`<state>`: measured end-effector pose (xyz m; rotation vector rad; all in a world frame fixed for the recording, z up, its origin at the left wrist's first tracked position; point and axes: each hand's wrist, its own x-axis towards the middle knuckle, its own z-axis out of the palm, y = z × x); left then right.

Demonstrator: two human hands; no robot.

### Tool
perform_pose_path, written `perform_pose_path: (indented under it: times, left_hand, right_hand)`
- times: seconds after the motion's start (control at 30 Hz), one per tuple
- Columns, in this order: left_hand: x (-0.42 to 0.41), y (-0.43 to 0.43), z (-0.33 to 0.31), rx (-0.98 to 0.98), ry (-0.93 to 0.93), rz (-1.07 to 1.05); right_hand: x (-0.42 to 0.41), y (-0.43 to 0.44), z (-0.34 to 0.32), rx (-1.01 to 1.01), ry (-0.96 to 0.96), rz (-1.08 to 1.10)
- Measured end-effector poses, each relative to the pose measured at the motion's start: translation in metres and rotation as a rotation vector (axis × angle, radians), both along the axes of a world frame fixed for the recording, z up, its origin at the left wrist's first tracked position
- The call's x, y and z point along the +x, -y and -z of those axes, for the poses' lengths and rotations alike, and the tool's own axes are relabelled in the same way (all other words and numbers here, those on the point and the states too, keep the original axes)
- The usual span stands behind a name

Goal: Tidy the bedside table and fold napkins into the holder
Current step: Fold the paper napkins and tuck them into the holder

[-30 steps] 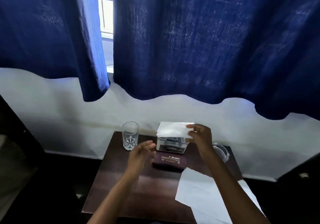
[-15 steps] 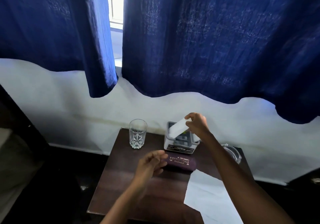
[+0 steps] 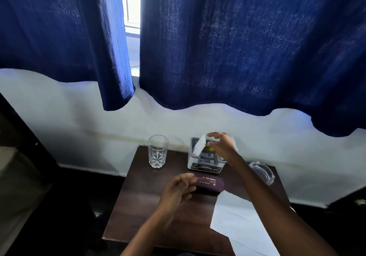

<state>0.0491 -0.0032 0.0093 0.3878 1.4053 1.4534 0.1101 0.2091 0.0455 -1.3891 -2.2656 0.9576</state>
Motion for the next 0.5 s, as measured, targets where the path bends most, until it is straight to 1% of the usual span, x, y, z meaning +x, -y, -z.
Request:
perform_pose_path:
  times: [0.07,0.13,0.2,0.33,0.4,0.5]
  left_hand:
    - [0.003,0.003,-0.003,0.009,-0.001,0.013]
    - [0.007,0.006,-0.007,0.023,-0.013,0.025]
    - [0.013,0.011,-0.013,0.025,-0.037,0.044]
    - [0.028,0.019,-0.017,-0.003,-0.111,0.102]
    - [0.038,0.023,-0.014,-0.024,-0.124,0.129]
    - [0.054,0.027,-0.010,-0.078,-0.169,0.191]
  right_hand:
    - [0.020,0.009,-0.008,-0.040,-0.093,0.027]
    - [0.044,0.025,-0.016,-0.150,-0.189,0.040]
    - [0.070,0.046,-0.021,-0.246,-0.234,0.041]
    - [0.120,0.088,-0.015,-0.357,-0.322,0.075]
    - [0.142,0.107,-0.003,-0.375,-0.304,0.108]
    - [0.168,0.128,0.027,-0.320,-0.270,0.217]
